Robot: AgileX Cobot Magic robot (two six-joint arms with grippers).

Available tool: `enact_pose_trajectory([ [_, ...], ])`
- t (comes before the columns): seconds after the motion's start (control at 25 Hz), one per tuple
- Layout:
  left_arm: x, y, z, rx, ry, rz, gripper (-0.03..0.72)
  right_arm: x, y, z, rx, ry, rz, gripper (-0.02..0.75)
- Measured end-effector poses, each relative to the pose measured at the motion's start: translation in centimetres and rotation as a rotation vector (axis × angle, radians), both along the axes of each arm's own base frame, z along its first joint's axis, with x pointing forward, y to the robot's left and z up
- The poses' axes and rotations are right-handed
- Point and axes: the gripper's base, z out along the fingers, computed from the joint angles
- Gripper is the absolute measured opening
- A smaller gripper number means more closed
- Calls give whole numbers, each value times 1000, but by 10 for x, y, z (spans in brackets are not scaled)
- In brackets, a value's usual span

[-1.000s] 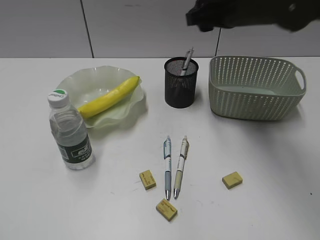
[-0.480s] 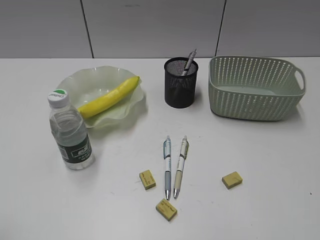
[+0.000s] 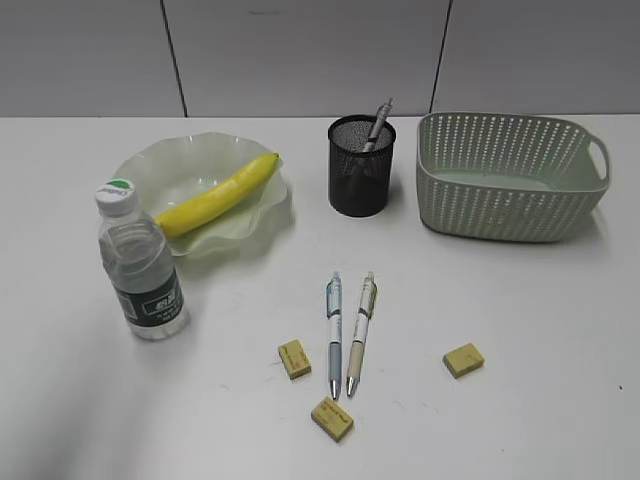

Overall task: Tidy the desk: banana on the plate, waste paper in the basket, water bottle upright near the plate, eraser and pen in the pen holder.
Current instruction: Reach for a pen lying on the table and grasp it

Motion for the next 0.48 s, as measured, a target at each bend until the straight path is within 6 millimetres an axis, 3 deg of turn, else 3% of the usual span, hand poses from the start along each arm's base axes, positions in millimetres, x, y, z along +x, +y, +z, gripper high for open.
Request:
enact_pose_trajectory([
  [0.08,30,-24,0,17,59,-72,371,0,0,0,2,-5,0,392],
  [0.2,64,-74,-7,36,119,-190,371,3,1,1,15,-44,-1,392],
  [0.36,101,-150,-40,99,220,-241,375,11,4,-2,21,-80,-5,386],
  [0.48,123,-194,-76,111,321,-225,405,12,4,-2,19,-89,-8,368],
])
